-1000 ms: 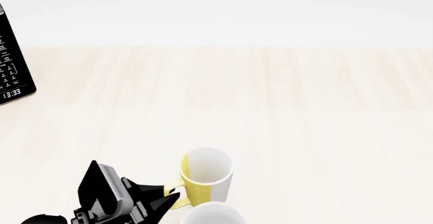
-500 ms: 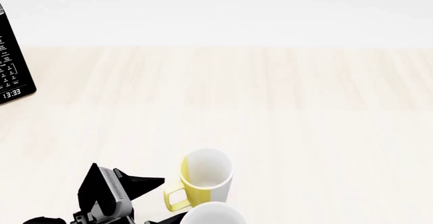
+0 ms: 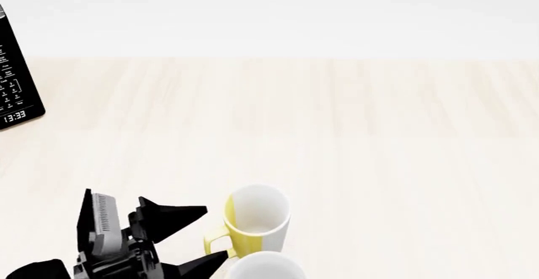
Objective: Put the yellow and white mug to the front of the white mug.
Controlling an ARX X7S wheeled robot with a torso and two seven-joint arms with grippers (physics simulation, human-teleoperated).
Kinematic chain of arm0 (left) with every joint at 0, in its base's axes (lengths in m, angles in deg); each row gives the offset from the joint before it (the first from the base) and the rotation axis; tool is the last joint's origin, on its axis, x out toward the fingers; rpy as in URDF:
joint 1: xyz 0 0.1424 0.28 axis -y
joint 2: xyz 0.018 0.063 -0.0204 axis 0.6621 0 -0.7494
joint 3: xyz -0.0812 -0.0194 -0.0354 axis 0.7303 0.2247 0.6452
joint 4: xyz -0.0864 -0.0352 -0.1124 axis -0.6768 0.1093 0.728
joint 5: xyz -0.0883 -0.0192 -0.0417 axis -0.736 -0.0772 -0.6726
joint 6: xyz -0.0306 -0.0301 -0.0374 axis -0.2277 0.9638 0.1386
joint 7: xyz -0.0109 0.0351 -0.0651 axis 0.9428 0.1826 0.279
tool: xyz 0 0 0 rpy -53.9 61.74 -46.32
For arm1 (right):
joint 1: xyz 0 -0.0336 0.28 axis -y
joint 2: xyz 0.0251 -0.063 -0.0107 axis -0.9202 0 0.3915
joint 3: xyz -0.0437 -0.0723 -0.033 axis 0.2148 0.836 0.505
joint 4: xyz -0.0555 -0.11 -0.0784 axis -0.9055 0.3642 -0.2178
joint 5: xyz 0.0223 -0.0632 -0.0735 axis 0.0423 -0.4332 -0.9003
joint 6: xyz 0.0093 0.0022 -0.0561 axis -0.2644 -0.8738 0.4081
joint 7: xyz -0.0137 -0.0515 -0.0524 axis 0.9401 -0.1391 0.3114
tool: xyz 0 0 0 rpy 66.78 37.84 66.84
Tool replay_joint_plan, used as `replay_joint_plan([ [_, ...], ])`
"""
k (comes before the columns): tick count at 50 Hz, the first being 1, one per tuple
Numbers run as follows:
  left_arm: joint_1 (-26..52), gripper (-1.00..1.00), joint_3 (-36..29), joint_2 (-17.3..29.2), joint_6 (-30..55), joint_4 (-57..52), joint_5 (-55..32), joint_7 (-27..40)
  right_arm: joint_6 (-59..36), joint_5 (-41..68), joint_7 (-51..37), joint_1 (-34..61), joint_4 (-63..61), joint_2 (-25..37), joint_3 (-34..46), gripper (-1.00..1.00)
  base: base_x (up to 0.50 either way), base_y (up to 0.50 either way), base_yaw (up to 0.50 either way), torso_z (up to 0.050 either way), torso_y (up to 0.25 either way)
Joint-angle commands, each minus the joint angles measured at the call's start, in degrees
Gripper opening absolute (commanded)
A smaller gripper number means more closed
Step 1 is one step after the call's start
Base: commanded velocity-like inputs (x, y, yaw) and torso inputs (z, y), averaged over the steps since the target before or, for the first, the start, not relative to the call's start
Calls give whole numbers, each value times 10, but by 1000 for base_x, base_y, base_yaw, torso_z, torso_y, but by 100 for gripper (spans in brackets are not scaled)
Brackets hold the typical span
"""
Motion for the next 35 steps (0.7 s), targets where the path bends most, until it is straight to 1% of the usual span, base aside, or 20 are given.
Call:
replay_joint_plan([
  [1, 10, 100, 42, 1, 14, -1, -21, -89, 0, 2, -2, 0, 0, 1, 2, 100, 0, 0, 0, 0, 0],
  [6, 6, 100, 57, 4, 35, -21, -42, -111, 1, 3, -3, 0, 0, 2, 1, 100, 0, 0, 0, 0, 0],
  [7, -10, 100, 59, 2, 55, -62, -47, -107, 1, 3, -4, 0, 0, 2, 1, 100, 0, 0, 0, 0, 0],
  [9, -61, 100, 67, -7, 109, -189, -63, -88, 0, 3, -5, -1, -2, 2, 1, 100, 0, 0, 0, 0, 0],
  [10, -73, 100, 72, -8, 133, -224, -71, -80, 0, 3, -5, 0, -3, 3, 1, 100, 0, 0, 0, 0, 0],
  [13, -127, 100, 85, -4, 226, -362, -119, -92, 2, 4, -5, -2, -2, 3, 1, 100, 0, 0, 0, 0, 0],
  [15, -137, 100, 86, -4, 235, -384, -125, -86, 2, 5, -6, -2, -2, 4, 1, 100, 0, 0, 0, 0, 0],
  [16, -162, 100, 95, -4, 248, -433, -134, -73, 3, 7, -6, -2, -1, 4, 0, 100, 0, 0, 0, 0, 0],
  [18, -174, 100, 98, -2, 265, -459, -144, -65, 6, 8, -5, -2, 2, 4, 0, 100, 0, 0, 0, 0, 0],
  [22, -204, 100, 115, -9, 248, -505, -153, -38, 8, 9, -5, -1, 6, 4, 1, 100, 0, 0, 0, 0, 0],
  [24, -231, 100, 136, -27, 216, -546, -154, 4, 9, 10, -6, -2, 6, 5, 0, 100, 0, 0, 0, 0, 0],
  [25, -237, 100, 134, -24, 236, -562, -164, 4, 9, 10, -6, -2, 6, 5, -1, 100, 0, 0, 0, 0, 0],
  [26, -256, 100, 137, -38, 186, -584, -154, 39, 11, 10, -7, -2, 7, 5, -2, 100, 0, 0, 0, 0, 0],
  [28, -278, 100, 125, -36, 194, -617, -167, 57, 14, 12, -7, -3, 9, 6, -3, 100, 0, 0, 0, 0, 0],
  [29, -305, 100, 121, -40, 178, -651, -191, 89, 16, 12, -8, -3, 9, 6, -4, 100, 0, 0, 0, 0, 0],
  [30, -321, 100, 113, -39, 170, -668, -201, 98, 18, 12, -9, -4, 10, 6, -4, 100, 0, 0, 0, 0, 0],
  [32, -358, 100, 93, -40, 111, -694, -215, 170, 22, 12, -8, -3, 14, 6, -3, 100, 0, 0, 0, 0, 0],
  [33, -365, 100, 90, -38, 113, -701, -234, 180, 23, 11, -9, -4, 14, 7, -3, 100, 0, 0, 0, 0, 0],
  [34, -372, 100, 85, -37, 102, -706, -233, 192, 24, 12, -10, -5, 14, 7, -4, 100, 0, 0, 0, 0, 0],
  [35, -377, 100, 79, -40, 67, -702, -220, 238, 27, 13, -11, -5, 15, 7, -6, 100, 0, 0, 0, 0, 0],
])
